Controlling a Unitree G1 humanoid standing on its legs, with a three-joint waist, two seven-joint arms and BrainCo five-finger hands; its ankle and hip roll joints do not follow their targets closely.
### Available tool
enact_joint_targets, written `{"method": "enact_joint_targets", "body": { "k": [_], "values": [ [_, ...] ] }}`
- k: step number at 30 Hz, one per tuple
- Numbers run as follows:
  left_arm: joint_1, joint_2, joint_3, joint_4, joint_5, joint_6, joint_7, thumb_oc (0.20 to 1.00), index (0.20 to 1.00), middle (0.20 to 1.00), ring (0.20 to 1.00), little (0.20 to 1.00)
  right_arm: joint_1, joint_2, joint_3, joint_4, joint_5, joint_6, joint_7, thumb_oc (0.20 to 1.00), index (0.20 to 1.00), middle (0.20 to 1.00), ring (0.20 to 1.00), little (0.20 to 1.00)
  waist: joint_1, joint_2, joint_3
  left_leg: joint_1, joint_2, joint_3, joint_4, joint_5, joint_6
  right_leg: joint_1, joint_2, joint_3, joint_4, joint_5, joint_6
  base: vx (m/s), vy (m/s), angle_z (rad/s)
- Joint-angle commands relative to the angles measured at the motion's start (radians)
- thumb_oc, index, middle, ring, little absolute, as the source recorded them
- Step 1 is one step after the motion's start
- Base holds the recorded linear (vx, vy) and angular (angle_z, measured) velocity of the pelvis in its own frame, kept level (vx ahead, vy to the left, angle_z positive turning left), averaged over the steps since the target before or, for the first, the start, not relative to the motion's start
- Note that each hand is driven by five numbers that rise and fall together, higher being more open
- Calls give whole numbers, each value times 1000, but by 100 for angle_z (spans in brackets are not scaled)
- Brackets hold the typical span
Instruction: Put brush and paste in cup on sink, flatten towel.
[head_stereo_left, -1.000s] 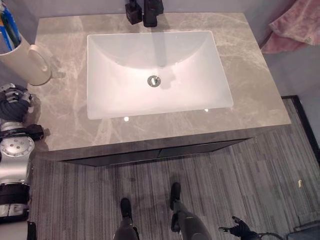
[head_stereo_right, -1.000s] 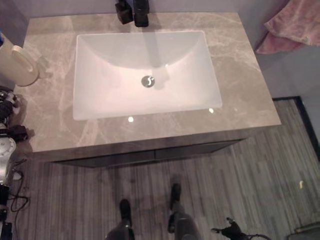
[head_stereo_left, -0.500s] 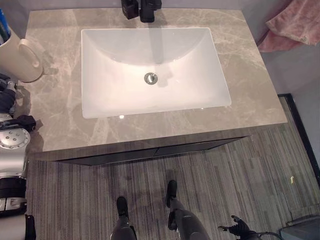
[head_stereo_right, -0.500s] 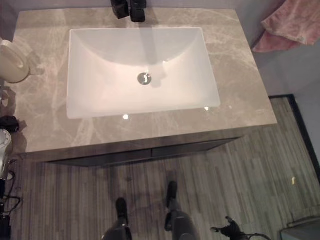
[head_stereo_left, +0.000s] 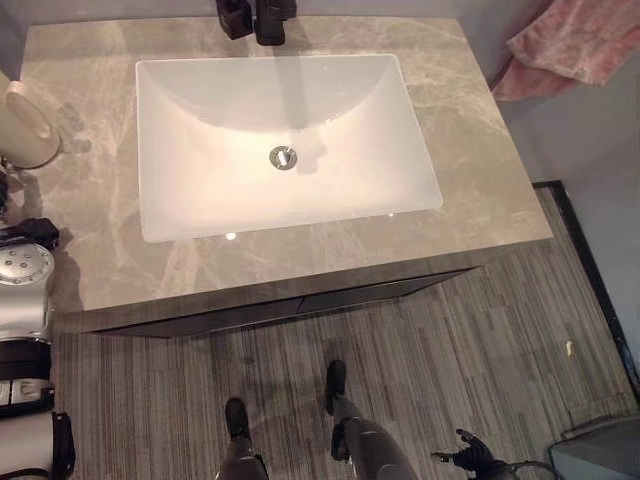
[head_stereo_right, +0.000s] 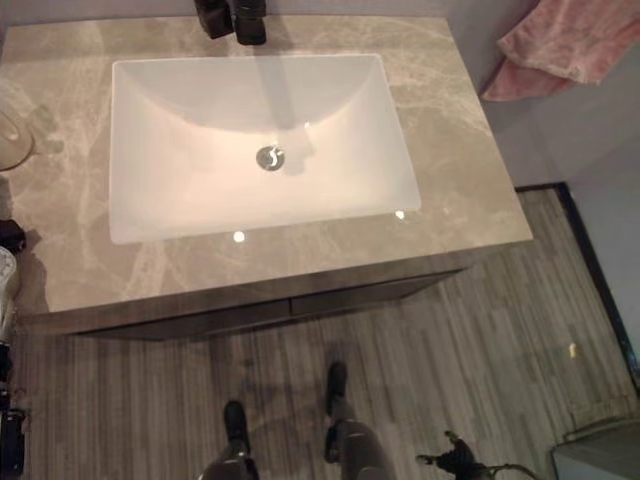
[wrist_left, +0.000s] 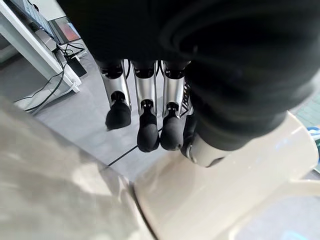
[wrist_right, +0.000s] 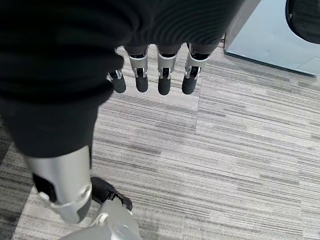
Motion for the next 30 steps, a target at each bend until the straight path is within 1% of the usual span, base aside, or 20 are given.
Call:
{"method": "enact_joint_targets", "body": {
  "k": [1, 4, 13, 18, 30],
  "values": [
    [-26, 42, -21, 93, 57, -4, 22, 200, 200, 200, 200, 200, 35, -7, 20, -15, 21, -4, -19, 1000, 1000, 1000, 1000, 1000, -19, -35, -7, -18, 4, -11, 2, 61, 18, 90, -42, 84, -2, -36, 66, 11, -28, -5],
    [-36, 50, -25, 116, 44, -4, 23, 200, 200, 200, 200, 200, 41, -9, 22, -19, 23, -6, -21, 1000, 1000, 1000, 1000, 1000, -26, -44, -12, -15, 10, -3, 2, 62, 15, 89, -36, 89, -2, -36, 66, 7, -17, -2],
    [-86, 69, -59, 176, 21, 1, 22, 200, 200, 200, 200, 200, 47, -10, 28, -37, 33, -9, -22, 1000, 1000, 1000, 1000, 1000, -35, -58, -16, -13, 19, 0, 2, 64, 13, 86, -27, 98, -2, -35, 65, 3, -12, -3],
    [-125, 92, -85, 220, 6, 1, 16, 200, 200, 200, 200, 200, 48, -11, 35, -37, 35, -11, -21, 1000, 1000, 1000, 1000, 1000, -39, -62, -16, -13, 20, 4, 2, 64, 13, 83, -25, 102, -2, -33, 66, 0, 0, 0],
    [-204, 91, -150, 277, -32, 1, 6, 200, 200, 200, 200, 200, 48, -10, 48, -50, 41, -13, -23, 1000, 1000, 1000, 1000, 1000, -49, -70, -14, -26, 15, 0, 2, 65, 16, 71, -26, 104, -2, -25, 70, 0, 0, 0]
  ]
}}
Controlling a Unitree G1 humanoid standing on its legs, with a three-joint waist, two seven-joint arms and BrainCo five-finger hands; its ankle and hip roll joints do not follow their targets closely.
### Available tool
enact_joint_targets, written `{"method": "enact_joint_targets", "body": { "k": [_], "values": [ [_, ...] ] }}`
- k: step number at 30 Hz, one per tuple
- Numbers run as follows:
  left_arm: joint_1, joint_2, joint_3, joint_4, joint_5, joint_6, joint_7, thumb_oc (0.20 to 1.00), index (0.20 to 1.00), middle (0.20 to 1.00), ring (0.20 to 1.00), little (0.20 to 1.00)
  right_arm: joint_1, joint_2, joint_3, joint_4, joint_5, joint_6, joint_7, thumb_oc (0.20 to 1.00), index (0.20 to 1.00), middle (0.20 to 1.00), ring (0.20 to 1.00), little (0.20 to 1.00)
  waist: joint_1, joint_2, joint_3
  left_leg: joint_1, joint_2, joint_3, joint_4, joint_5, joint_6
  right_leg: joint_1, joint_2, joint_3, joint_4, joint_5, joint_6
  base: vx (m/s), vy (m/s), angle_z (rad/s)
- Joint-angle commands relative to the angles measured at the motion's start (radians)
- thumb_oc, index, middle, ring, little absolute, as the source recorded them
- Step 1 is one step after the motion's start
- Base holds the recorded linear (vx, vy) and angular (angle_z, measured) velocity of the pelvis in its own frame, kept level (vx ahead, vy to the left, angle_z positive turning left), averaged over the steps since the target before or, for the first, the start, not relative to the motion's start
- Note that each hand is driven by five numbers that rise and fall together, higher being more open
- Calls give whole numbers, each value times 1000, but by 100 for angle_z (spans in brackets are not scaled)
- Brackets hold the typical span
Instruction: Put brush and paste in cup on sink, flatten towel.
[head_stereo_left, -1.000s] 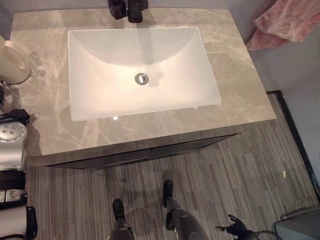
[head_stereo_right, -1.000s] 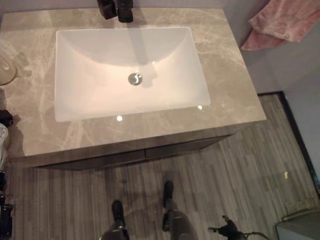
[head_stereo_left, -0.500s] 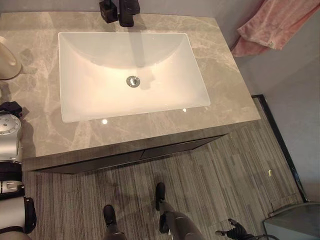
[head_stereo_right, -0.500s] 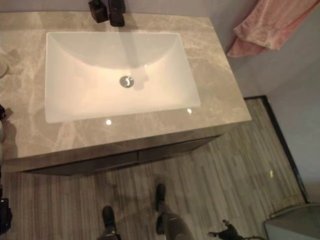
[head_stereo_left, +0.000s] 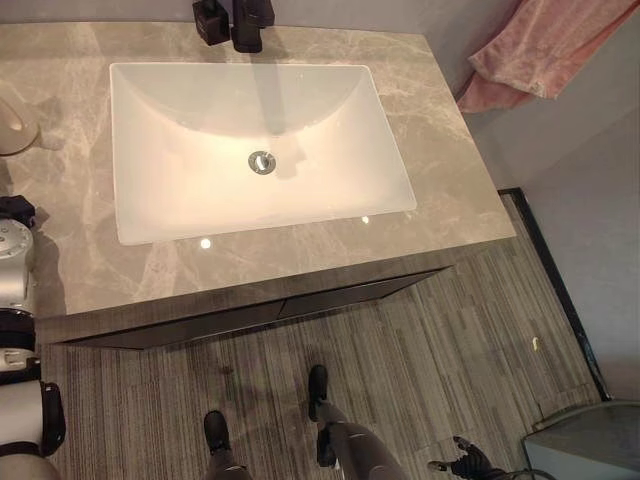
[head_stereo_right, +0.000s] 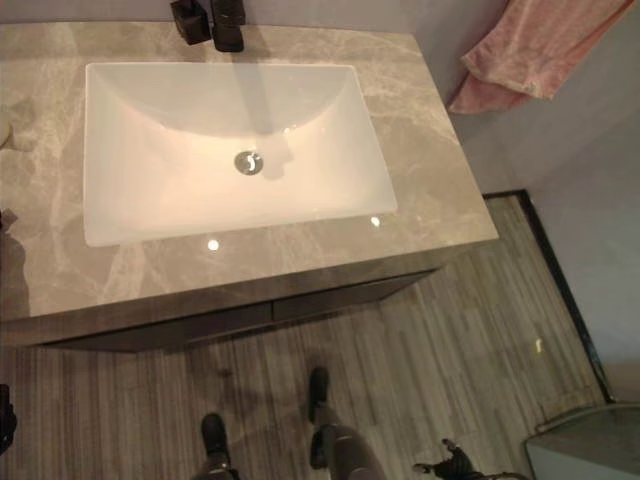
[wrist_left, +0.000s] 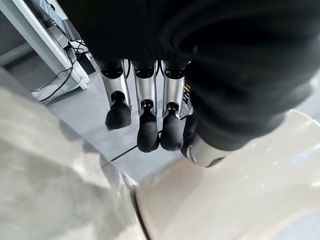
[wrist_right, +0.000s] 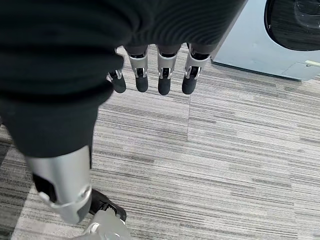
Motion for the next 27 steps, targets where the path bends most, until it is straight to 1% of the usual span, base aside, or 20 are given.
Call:
{"method": "enact_joint_targets", "body": {
  "k": [1, 14, 15, 17, 18, 23, 27],
  "values": [
    [-32, 29, -71, 81, -5, 1, 5, 200, 200, 200, 200, 200, 7, -11, 2, -20, 23, -8, -23, 1000, 1000, 1000, 1000, 1000, -23, -12, 26, -23, 8, -24, 2, 61, 24, 89, -33, 79, -2, -36, 84, 0, 0, 0],
    [-103, 16, -132, 132, -40, 3, -10, 200, 200, 200, 200, 200, 4, -10, 10, -26, 34, -9, -25, 1000, 1000, 1000, 1000, 1000, -30, -15, 36, -42, 6, -27, 2, 66, 25, 74, -35, 83, -2, -27, 89, 0, 0, 0],
    [-116, 2, -143, 149, -63, 2, -24, 200, 200, 200, 200, 200, 8, -9, 13, -23, 36, -6, -25, 1000, 1000, 1000, 1000, 1000, -32, -16, 40, -43, 5, -28, 2, 66, 26, 73, -35, 84, -2, -25, 89, 0, 0, 0],
    [-107, -9, -146, 153, -61, 7, -31, 200, 200, 200, 200, 200, 7, -3, 11, -12, 39, -6, -25, 1000, 1000, 1000, 1000, 1000, -29, -14, 42, -40, 3, -28, 2, 64, 28, 77, -36, 84, -2, -26, 89, 0, 0, 0],
    [-70, -27, -144, 133, -27, 25, -44, 200, 200, 200, 200, 200, 10, -6, 4, -7, 31, 0, -23, 1000, 1000, 1000, 1000, 1000, -20, -9, 42, -28, 1, -30, 2, 60, 30, 92, -39, 81, -2, -32, 87, 0, 0, 0],
    [52, -101, -101, 4, 0, 17, -90, 200, 200, 200, 200, 200, 13, -17, -13, -10, -3, 16, -15, 1000, 1000, 1000, 1000, 1000, 5, 15, 36, -8, -6, -42, 2, 52, 32, 125, -47, 65, -2, -43, 82, 10, -2, 4],
    [162, -130, -53, -116, 52, 18, -113, 200, 200, 200, 200, 200, 4, -32, -34, -23, -11, 20, -9, 1000, 1000, 1000, 1000, 1000, 22, 34, 39, -14, -11, -56, 2, 52, 34, 128, -49, 52, -2, -48, 80, -30, 6, 9]
  ]
}}
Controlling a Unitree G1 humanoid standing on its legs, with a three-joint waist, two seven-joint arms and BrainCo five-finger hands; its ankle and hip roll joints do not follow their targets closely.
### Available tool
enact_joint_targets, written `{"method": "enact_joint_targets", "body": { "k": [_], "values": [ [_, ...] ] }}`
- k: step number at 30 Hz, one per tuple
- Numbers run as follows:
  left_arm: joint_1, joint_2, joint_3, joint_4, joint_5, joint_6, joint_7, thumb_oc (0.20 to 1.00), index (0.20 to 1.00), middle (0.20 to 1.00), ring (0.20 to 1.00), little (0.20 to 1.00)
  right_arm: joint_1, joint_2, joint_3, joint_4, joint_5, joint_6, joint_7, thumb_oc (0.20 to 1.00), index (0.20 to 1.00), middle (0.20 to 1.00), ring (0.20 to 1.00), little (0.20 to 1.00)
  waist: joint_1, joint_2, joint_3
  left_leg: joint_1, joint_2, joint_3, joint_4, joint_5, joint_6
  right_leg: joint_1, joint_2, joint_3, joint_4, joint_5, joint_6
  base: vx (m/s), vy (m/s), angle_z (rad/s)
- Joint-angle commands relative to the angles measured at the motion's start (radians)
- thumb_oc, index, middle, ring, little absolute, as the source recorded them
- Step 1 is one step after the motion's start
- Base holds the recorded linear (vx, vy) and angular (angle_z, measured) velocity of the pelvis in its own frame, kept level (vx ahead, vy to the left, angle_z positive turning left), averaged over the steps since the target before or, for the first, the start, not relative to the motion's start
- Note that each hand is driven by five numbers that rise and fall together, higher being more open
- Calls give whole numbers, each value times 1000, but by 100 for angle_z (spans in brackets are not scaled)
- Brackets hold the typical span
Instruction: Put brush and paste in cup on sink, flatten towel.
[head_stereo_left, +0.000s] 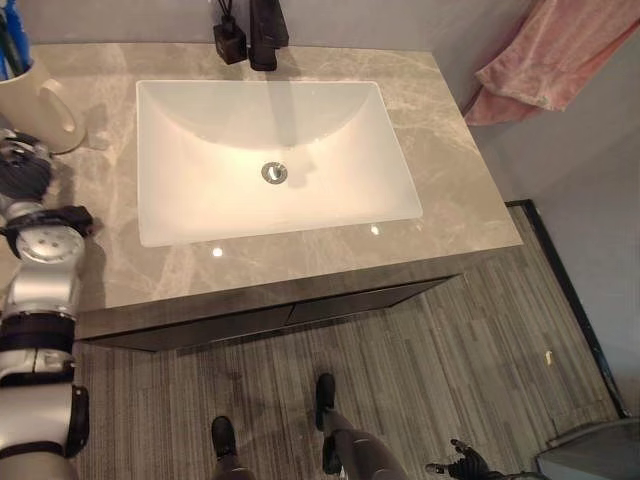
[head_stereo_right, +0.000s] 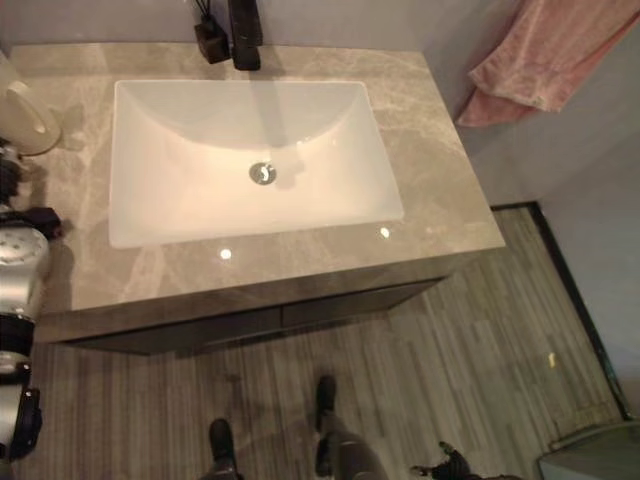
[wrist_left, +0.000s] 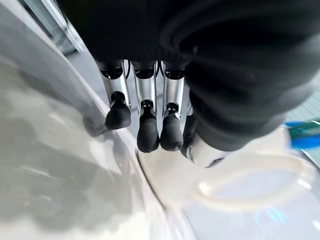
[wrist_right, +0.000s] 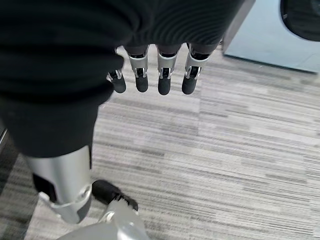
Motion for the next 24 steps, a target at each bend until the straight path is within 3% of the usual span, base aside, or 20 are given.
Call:
{"method": "enact_joint_targets", "body": {
  "k": [1, 7, 16, 19, 24],
  "values": [
    [68, -22, 28, 27, 87, 7, -31, 200, 200, 200, 200, 200, -2, -44, -42, -16, -20, 14, -10, 1000, 1000, 1000, 1000, 1000, -7, -13, 45, -34, -7, -34, 6, 54, 32, 94, -39, 68, -2, -45, 80, -36, 7, 7],
    [129, -58, 64, -51, 24, -22, -113, 200, 200, 200, 200, 200, 0, -57, -61, 14, -62, 25, 4, 1000, 1000, 1000, 1000, 1000, -2, 5, 39, -56, -11, -52, 6, 63, 35, 87, -37, 53, -2, -40, 74, -76, -2, 13],
    [48, -42, 42, 20, -134, -53, -107, 200, 200, 200, 200, 200, 6, -75, -62, 3, -55, 32, 5, 1000, 1000, 1000, 1000, 1000, -18, 9, 45, -79, -12, -36, 6, 70, 34, 52, -36, 66, -2, -21, 81, -9, 17, -3],
    [-14, 20, -7, 99, -232, -58, -152, 200, 200, 200, 200, 200, 7, -84, -60, 2, -43, 37, 10, 1000, 1000, 1000, 1000, 1000, -27, 23, 59, -93, -19, -33, 6, 75, 35, 33, -44, 75, -2, -13, 85, 18, 69, -6],
    [-64, 67, -50, 152, -273, -53, -173, 200, 200, 200, 200, 200, 12, -84, -53, -3, -38, 39, 16, 1000, 1000, 1000, 1000, 1000, -31, 32, 63, -107, -22, -34, 6, 78, 35, 20, -50, 76, -2, -8, 88, 12, 21, -6]
  ]
}}
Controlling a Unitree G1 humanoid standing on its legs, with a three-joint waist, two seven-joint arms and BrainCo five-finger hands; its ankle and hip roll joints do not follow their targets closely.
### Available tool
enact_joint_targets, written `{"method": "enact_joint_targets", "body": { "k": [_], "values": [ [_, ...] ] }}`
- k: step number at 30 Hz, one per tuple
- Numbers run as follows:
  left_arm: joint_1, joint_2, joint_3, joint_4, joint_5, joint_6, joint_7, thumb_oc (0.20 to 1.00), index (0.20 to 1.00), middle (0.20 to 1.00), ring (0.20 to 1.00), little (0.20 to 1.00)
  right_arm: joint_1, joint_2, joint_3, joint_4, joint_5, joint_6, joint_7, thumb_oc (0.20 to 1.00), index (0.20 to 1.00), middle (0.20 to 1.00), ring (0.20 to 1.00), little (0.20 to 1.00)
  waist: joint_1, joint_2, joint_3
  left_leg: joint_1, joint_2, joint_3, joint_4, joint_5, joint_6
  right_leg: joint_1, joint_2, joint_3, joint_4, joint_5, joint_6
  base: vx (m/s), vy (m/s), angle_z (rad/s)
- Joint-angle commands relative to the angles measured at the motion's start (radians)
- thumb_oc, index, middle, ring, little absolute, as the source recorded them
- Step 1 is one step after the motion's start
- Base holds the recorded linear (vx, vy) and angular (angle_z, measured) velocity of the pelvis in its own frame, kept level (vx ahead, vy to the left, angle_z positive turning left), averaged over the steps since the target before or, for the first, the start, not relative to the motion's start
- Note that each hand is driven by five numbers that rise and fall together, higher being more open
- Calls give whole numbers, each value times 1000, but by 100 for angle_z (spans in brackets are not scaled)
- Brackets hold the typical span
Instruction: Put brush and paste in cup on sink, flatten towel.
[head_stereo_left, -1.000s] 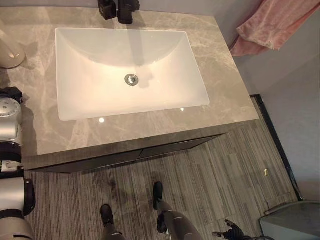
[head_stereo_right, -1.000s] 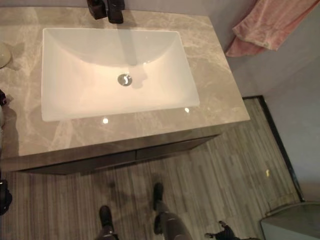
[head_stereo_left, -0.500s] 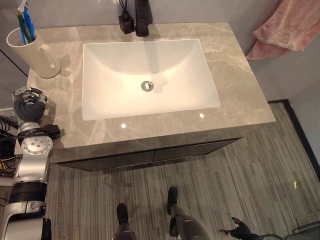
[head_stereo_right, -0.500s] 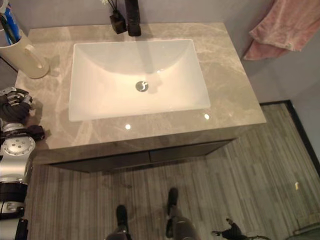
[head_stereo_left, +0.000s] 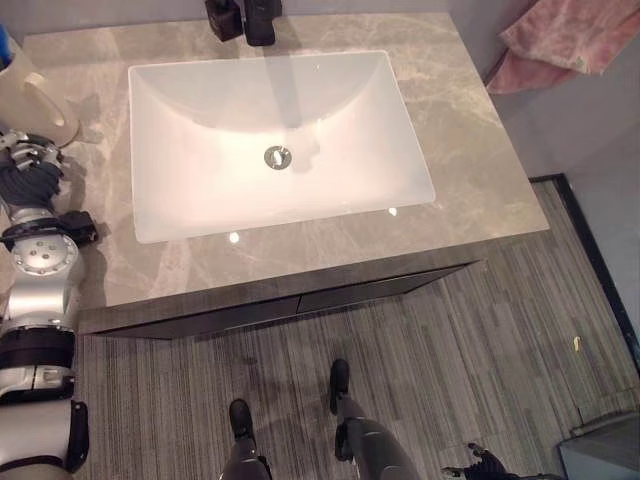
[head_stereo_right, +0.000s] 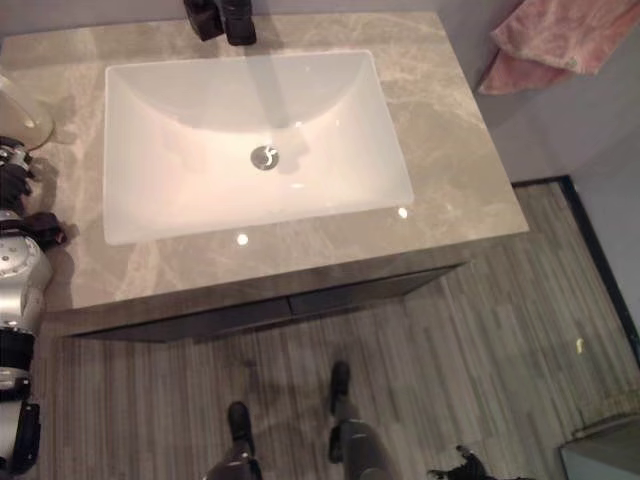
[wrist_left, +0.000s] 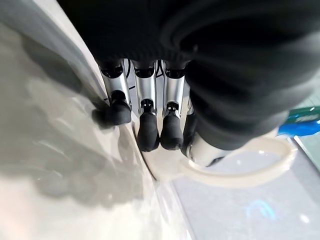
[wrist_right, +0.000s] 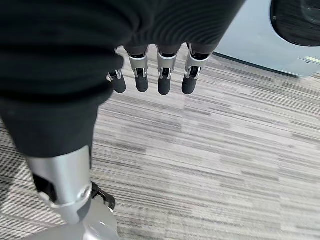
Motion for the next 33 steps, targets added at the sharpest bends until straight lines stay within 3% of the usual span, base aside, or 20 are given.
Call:
{"method": "enact_joint_targets", "body": {
  "k": [1, 17, 33],
  "values": [
    [-2, 21, -59, 101, -61, 14, -56, 200, 200, 200, 200, 200, -1, -41, -3, -11, 0, 15, 8, 1000, 1000, 1000, 1000, 1000, -22, -26, 22, -51, -20, -32, 2, 71, 37, 79, -54, 75, -2, -7, 87, 0, 0, 0],
    [-195, 111, -200, 297, -138, 42, -136, 200, 200, 200, 200, 200, -26, -49, 30, -9, 20, 13, 19, 1000, 1000, 1000, 1000, 1000, -34, -15, 27, -67, -20, -32, 2, 74, 35, 63, -54, 76, -2, -7, 92, 2, 1, 0],
    [-477, 182, -373, 532, -104, 61, -157, 200, 200, 200, 200, 200, -31, -25, 58, 32, 86, -2, 24, 1000, 1000, 1000, 1000, 1000, -66, -52, 47, -131, -10, -30, 2, 86, 36, -2, -43, 93, -2, 19, 101, 0, 0, 0]
  ]
}}
